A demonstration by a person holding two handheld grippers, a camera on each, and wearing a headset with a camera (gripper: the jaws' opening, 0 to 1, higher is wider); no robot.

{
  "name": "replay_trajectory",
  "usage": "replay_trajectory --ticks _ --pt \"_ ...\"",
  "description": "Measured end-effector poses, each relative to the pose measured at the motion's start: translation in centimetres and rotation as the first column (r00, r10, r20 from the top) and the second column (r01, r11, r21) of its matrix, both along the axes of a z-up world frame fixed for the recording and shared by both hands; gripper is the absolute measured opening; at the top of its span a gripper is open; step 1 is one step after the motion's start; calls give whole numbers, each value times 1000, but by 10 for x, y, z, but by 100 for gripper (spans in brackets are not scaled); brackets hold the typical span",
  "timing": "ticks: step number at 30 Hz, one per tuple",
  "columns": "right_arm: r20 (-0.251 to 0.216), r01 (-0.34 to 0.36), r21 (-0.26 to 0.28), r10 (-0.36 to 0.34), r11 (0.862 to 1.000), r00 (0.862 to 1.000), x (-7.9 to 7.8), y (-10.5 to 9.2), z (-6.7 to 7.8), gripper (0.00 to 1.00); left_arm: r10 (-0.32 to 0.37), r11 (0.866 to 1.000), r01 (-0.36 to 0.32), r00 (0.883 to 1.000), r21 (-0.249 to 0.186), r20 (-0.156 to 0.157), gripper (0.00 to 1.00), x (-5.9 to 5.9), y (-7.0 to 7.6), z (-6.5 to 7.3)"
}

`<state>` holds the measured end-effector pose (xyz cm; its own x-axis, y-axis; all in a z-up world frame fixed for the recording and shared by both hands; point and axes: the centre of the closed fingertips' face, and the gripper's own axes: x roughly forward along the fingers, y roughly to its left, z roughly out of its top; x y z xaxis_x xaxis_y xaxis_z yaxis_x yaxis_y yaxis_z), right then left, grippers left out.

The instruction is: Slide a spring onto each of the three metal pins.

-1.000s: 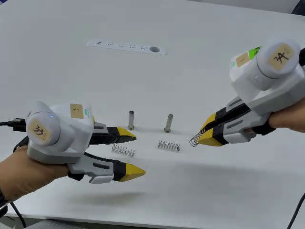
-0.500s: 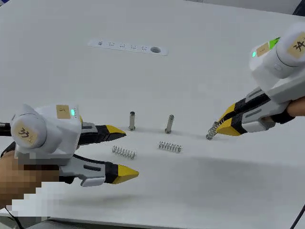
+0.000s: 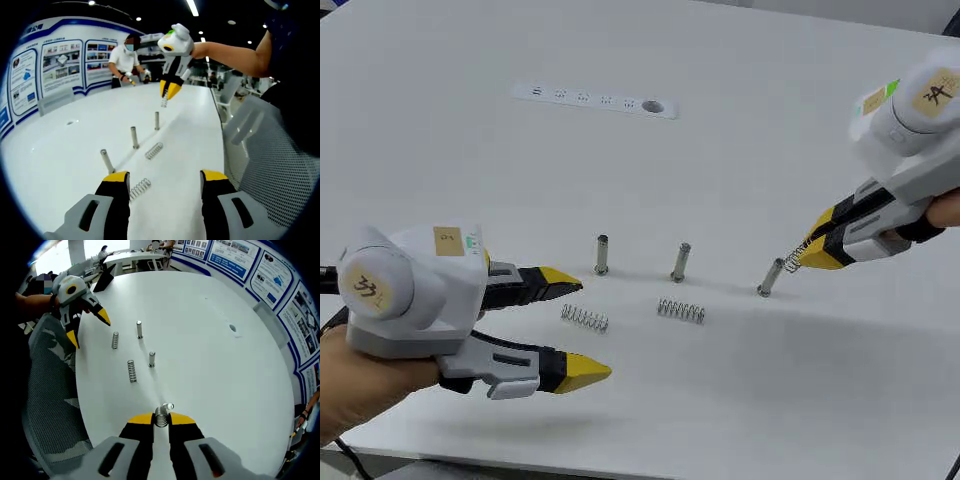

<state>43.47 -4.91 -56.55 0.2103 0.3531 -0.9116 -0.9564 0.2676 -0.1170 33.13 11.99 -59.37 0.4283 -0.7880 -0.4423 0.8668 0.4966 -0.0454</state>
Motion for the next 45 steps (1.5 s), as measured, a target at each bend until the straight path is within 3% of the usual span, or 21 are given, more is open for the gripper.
replay_trajectory --ticks 5,22,45 --pt "7 -8 -41 8 999 1000 10 -2 -5 12 5 1000 -5 1000 2 1 58 1 1 0" --pt "-36 -26 -65 24 998 999 18 3 -21 12 21 1000 -21 1000 4 -4 57 1 6 -3" --pt "-105 -17 -126 4 992 994 18 6 -68 12 31 999 -30 999 10 -13 56 1 8 -5"
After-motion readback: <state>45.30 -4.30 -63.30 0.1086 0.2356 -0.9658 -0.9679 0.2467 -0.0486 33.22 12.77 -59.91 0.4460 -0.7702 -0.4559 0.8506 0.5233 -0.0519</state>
